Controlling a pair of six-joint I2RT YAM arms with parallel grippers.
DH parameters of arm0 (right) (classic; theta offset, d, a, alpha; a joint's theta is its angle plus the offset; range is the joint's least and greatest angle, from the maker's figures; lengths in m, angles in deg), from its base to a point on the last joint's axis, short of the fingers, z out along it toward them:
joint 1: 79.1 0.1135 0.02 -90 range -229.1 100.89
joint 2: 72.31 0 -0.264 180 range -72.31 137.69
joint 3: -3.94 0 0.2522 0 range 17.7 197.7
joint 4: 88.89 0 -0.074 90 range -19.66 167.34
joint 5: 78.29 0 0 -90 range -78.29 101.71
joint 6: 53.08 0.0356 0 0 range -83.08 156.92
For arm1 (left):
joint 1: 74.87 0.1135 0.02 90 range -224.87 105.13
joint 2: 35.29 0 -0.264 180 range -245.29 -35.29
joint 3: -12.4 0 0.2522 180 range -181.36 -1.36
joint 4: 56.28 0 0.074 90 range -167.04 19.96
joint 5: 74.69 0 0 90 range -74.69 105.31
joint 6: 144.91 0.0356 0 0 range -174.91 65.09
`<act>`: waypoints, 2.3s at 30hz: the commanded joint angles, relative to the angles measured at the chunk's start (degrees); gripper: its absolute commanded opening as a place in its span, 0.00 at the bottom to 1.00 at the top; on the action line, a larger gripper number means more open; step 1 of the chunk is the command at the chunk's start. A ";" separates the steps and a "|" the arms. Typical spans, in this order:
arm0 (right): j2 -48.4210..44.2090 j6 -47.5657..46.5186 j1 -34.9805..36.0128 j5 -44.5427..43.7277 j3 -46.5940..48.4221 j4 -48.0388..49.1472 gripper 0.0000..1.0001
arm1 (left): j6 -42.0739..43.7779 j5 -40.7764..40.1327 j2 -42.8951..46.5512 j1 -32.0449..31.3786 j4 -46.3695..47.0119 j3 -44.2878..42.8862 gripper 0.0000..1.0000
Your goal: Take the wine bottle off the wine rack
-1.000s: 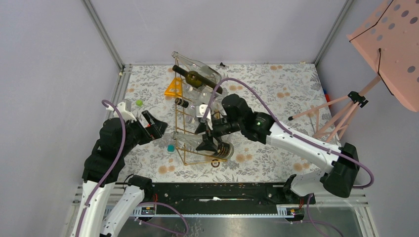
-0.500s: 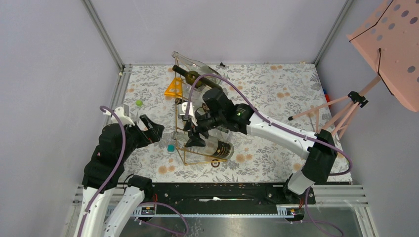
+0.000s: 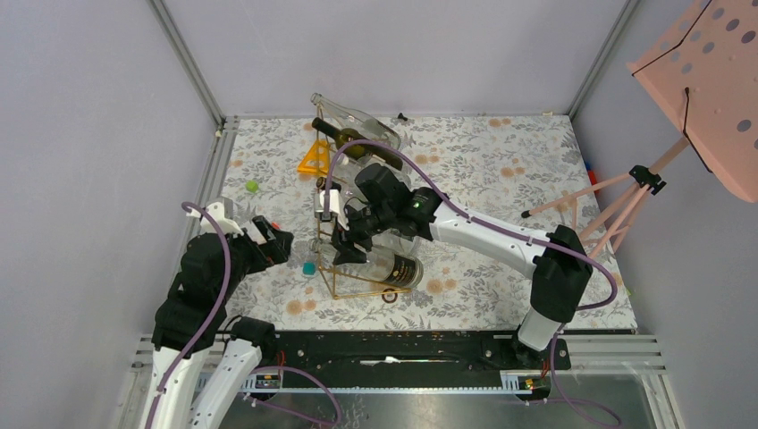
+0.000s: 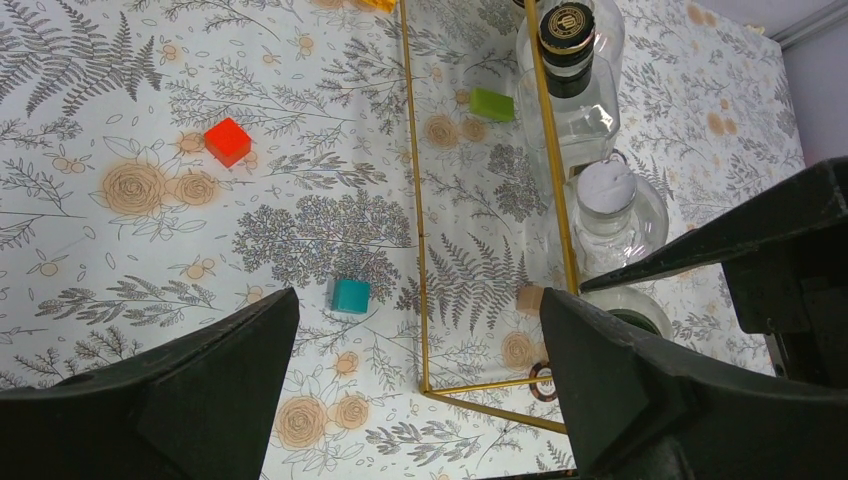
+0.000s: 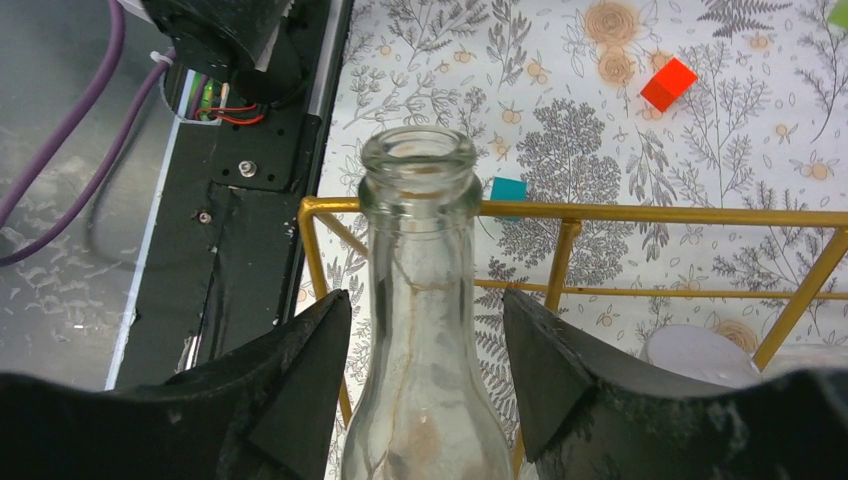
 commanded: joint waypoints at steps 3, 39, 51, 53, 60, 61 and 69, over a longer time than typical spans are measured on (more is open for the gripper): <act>1.25 0.46 0.53 -3.35 2.09 3.34 0.61 | 0.26 -1.71 3.17 0.20 4.50 1.24 0.99; -11.23 -0.36 0.53 -5.71 -2.97 3.29 0.00 | -0.29 -2.53 3.52 0.88 4.74 1.71 0.99; -21.81 -0.36 0.53 -10.43 -9.65 3.77 0.00 | -0.20 -2.03 2.54 1.40 4.74 1.64 0.99; -23.54 0.15 0.53 -11.13 -10.90 4.48 0.00 | -0.09 -1.64 2.30 1.51 4.82 1.62 0.99; -28.92 1.27 0.44 -15.06 -14.98 6.40 0.00 | -0.11 -1.73 2.45 1.67 4.82 1.71 0.99; -29.86 1.38 0.44 -15.71 -15.61 6.82 0.00 | -0.12 -1.74 2.37 1.67 4.83 1.71 0.99; -36.15 6.51 -0.10 -24.37 -19.19 9.65 0.00 | 0.03 -1.05 1.16 2.10 4.99 1.62 0.99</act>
